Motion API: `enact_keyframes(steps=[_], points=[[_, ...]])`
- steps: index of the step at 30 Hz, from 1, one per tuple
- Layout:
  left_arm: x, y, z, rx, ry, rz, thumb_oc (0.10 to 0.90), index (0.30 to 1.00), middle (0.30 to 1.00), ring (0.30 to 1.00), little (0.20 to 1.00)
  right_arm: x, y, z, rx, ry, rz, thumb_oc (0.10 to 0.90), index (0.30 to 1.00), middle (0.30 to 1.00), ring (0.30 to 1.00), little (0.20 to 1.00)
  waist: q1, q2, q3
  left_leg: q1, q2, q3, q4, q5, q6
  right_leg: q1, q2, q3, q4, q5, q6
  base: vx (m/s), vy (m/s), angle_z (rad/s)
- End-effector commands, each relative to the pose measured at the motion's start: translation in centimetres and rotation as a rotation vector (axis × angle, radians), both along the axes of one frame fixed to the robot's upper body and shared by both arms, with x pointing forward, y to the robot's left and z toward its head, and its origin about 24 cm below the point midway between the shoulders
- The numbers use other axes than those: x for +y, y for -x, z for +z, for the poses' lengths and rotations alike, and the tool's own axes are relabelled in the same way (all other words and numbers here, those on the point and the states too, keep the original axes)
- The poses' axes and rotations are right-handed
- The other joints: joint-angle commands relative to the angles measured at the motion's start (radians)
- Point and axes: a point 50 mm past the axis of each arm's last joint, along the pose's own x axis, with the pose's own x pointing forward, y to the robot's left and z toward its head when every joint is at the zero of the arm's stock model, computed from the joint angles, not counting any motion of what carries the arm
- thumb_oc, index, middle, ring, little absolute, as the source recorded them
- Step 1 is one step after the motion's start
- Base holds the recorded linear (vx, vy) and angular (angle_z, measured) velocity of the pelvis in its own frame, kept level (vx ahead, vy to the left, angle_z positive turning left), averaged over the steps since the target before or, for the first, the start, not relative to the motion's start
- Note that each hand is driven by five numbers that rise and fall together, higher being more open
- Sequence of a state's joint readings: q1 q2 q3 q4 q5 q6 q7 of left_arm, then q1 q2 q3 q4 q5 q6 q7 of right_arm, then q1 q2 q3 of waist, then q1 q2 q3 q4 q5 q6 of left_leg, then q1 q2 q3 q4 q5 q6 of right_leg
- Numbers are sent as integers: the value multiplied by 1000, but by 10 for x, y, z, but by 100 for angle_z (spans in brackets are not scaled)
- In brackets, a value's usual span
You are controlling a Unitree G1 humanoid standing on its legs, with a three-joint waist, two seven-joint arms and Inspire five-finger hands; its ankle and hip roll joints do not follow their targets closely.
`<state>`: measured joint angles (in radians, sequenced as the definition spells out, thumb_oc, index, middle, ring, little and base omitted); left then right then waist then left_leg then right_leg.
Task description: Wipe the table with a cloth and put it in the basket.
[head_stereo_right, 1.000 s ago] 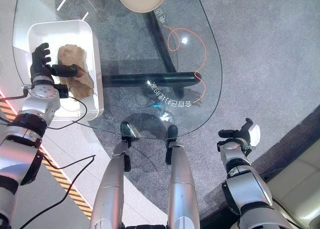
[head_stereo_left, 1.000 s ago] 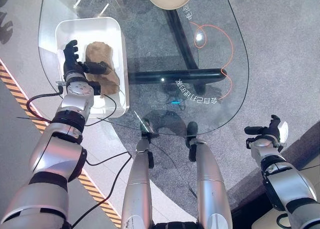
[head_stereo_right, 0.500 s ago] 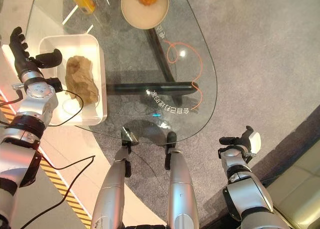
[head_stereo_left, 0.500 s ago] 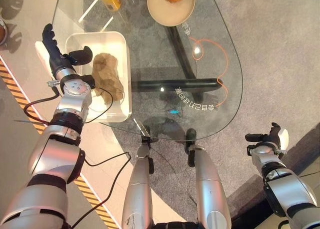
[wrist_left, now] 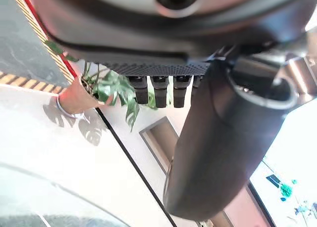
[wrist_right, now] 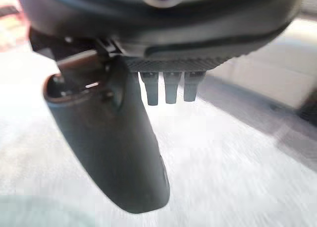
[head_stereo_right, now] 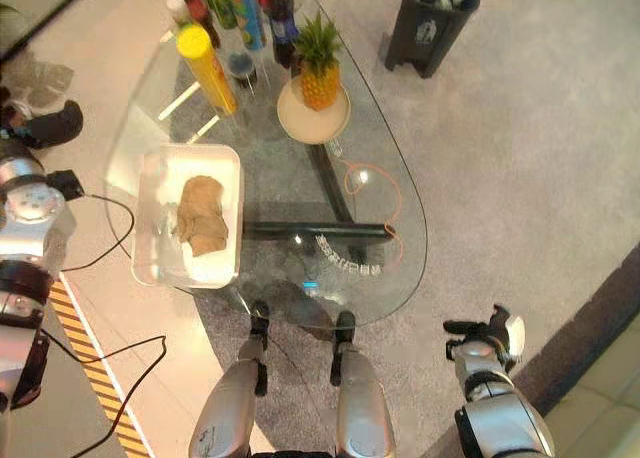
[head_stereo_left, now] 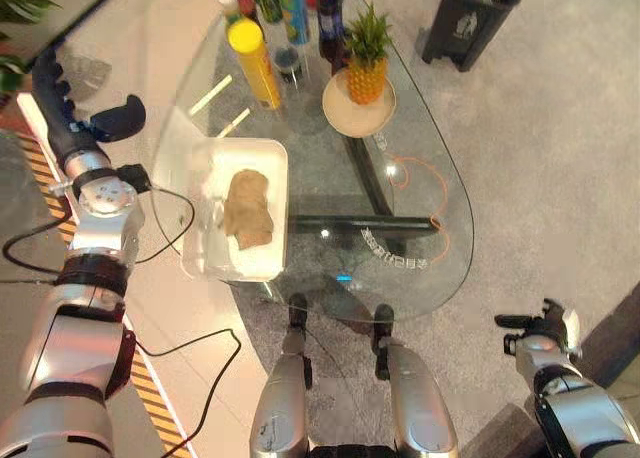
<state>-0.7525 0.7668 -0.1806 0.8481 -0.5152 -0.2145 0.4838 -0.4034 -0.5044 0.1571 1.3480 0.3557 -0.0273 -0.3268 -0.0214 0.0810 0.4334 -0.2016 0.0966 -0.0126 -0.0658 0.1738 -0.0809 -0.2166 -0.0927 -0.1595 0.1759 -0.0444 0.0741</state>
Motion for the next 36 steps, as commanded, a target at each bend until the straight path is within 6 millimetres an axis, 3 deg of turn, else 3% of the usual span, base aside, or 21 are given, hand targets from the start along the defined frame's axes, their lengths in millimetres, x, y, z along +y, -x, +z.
enact_keyframes(steps=[1, 5, 8, 12, 14, 15, 16, 17, 18, 20, 27, 31, 36], points=[[15, 14, -2, -38, -18, -24, 800, 900, 900, 900, 900, -17, 54, -21, 150, -29, -15, 800, 900, 900, 900, 900, 21, -40, -169, 74, -62, 58, -14, -95, 2, 78, -40, 34, -140, 77, 55, 171, 27, 10], [29, 42, -71, 156, 100, 7, 800, 900, 900, 900, 900, -13, 90, -39, 277, -35, 33, 800, 900, 900, 900, 900, 28, -46, -238, 132, -66, 51, -21, -106, 7, 152, -42, 23, -173, 84, 61, 164, 29, 17], [36, 74, -127, 336, 167, 48, 800, 900, 900, 900, 900, -3, 106, -50, 351, -36, 84, 800, 900, 900, 900, 900, 31, -54, -281, 172, -60, 54, -21, -119, 9, 194, -43, 20, -191, 85, 63, 146, 24, 3], [40, 113, -180, 564, 221, 95, 800, 900, 900, 900, 900, 9, 116, -60, 433, -59, 159, 800, 900, 900, 900, 900, 34, -63, -317, 211, -55, 59, -21, -137, 12, 236, -44, 16, -209, 83, 66, 94, 17, -3], [41, 118, -185, 594, 222, 100, 800, 900, 900, 900, 900, 10, 118, -61, 441, -62, 167, 800, 900, 900, 900, 900, 33, -64, -319, 216, -54, 60, -21, -139, 12, 241, -44, 16, -210, 83, 66, 24, 8, 0], [34, 157, -228, 807, 285, 98, 800, 900, 900, 900, 900, 20, 126, -68, 485, -97, 191, 800, 900, 900, 900, 900, 32, -68, -333, 237, -47, 74, -21, -144, 12, 263, -46, 11, -209, 78, 65, 45, 14, 1], [33, 160, -231, 826, 292, 96, 800, 900, 900, 900, 900, 20, 126, -68, 488, -101, 191, 800, 900, 900, 900, 900, 31, -68, -333, 240, -46, 75, -21, -145, 12, 266, -46, 10, -209, 77, 65, 80, 28, -1], [25, 179, -252, 932, 335, 82, 800, 900, 900, 900, 900, 23, 130, -70, 508, -114, 201, 800, 900, 900, 900, 900, 29, -69, -341, 251, -43, 80, -21, -149, 11, 277, -44, 10, -209, 72, 62, 47, 21, -3], [22, 185, -257, 972, 343, 72, 800, 900, 900, 900, 900, 24, 130, -71, 515, -119, 210, 800, 900, 900, 900, 900, 28, -69, -343, 254, -42, 81, -21, -150, 11, 280, -43, 9, -209, 70, 61, 73, 36, -5], [-1, 216, -287, 1176, 409, -10, 800, 900, 900, 900, 900, 32, 133, -76, 558, -144, 248, 800, 900, 900, 900, 900, 28, -67, -352, 270, -40, 82, -21, -156, 11, 298, -41, 4, -206, 61, 57, 67, 38, -3], [-55, 259, -326, 1516, 481, -235, 800, 900, 900, 900, 900, 51, 134, -83, 626, -169, 306, 800, 900, 900, 900, 900, 34, -62, -360, 298, -37, 84, -21, -169, 14, 327, -43, -11, -206, 49, 53, 44, 10, 1], [-64, 268, -331, 1593, 503, -284, 800, 900, 900, 900, 900, 55, 135, -85, 668, -173, 325, 800, 900, 900, 900, 900, 32, -60, -361, 306, -34, 89, -21, -172, 15, 338, -44, -15, -210, 47, 53, 26, 4, -1], [-69, 264, -332, 1611, 513, -307, 800, 900, 900, 900, 900, 57, 138, -87, 720, -188, 357, 800, 900, 900, 900, 900, 31, -61, -361, 316, -26, 94, -21, -174, 11, 344, -44, -20, -211, 47, 51, 25, -10, -5]])
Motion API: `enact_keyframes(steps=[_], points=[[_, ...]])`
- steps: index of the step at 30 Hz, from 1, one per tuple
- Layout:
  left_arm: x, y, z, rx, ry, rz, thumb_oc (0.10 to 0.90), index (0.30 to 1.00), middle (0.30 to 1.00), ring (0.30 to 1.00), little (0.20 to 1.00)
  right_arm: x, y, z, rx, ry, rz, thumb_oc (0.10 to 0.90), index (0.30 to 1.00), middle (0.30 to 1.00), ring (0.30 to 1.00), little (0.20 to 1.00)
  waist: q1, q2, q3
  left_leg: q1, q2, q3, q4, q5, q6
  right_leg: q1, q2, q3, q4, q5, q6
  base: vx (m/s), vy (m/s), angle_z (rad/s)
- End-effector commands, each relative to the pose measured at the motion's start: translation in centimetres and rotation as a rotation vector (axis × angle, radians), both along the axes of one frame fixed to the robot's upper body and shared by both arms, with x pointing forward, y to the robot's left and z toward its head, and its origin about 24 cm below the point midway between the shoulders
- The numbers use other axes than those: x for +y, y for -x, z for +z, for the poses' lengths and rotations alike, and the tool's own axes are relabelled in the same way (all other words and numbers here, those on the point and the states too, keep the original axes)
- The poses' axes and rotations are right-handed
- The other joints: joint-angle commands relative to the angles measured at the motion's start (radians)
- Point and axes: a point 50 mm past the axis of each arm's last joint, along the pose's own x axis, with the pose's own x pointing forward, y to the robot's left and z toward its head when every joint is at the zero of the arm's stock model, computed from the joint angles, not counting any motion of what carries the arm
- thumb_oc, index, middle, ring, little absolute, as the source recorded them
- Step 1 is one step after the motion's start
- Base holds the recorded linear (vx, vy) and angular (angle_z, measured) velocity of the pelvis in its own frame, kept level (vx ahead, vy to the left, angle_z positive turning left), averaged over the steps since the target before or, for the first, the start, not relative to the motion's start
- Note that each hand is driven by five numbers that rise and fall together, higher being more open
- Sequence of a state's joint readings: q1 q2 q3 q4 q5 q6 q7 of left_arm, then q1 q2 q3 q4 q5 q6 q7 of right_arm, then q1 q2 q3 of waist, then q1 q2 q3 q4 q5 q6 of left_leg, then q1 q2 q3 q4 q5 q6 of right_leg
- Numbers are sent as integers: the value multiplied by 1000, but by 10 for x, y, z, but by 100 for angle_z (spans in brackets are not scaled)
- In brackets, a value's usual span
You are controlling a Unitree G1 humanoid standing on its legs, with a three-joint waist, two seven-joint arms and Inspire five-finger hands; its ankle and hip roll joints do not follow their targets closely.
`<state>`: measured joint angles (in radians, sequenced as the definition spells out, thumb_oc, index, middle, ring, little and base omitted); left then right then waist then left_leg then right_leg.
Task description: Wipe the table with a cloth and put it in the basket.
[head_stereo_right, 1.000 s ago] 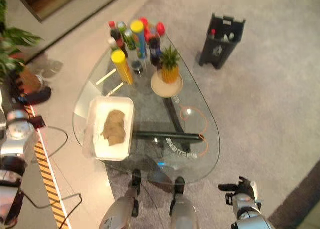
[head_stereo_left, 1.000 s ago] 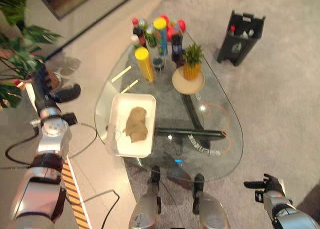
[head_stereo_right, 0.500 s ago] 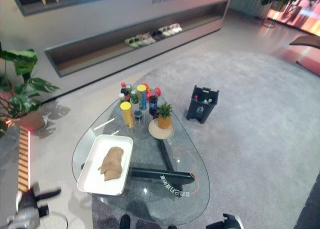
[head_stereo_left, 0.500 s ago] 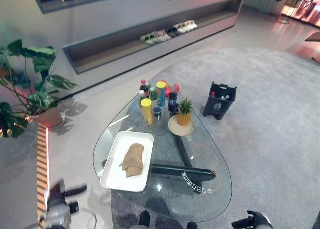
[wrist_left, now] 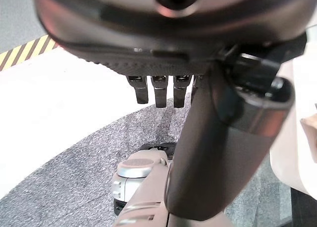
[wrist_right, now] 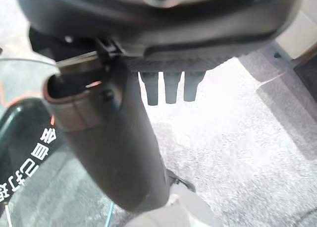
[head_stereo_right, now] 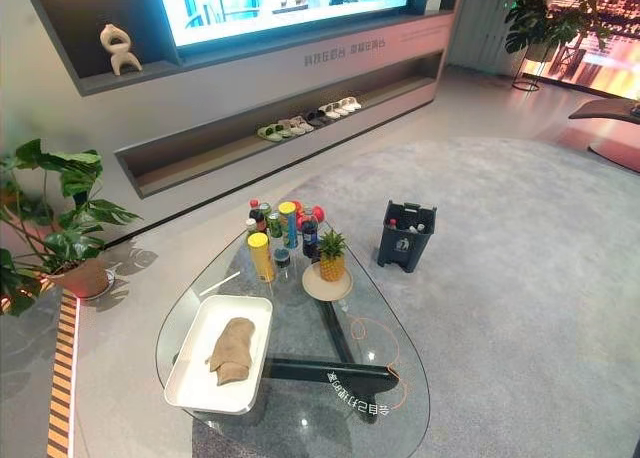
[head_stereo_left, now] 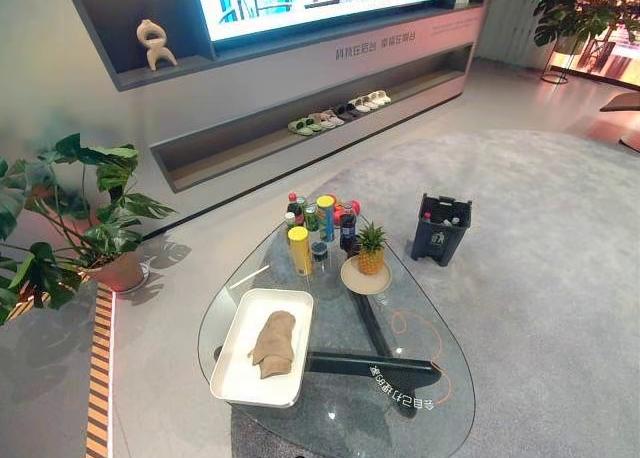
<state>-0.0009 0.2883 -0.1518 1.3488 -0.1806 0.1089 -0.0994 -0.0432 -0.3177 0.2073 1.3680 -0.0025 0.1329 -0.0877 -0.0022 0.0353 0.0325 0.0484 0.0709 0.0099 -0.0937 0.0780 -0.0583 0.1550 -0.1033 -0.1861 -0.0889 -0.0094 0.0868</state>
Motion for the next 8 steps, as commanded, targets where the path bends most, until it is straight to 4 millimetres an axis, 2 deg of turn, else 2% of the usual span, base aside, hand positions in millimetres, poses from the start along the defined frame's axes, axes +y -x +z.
enact_keyframes(steps=[1, 8], points=[[16, -32, 10, -35, -56, -55, 800, 900, 900, 900, 900, -6, -16, 5, 21, 38, 67, 800, 900, 900, 900, 900, 12, -16, 40, 67, 0, 72, 6, -78, -12, -27, -34, 7, 53, 12, 39, 0, 0, 0], [13, -32, 9, -23, -47, -74, 800, 900, 900, 900, 900, -3, -18, 4, 62, 14, 94, 800, 900, 900, 900, 900, 13, -19, 36, 79, 8, 71, 6, -82, -16, -18, -31, 10, 48, 9, 36, 33, -15, 0]])
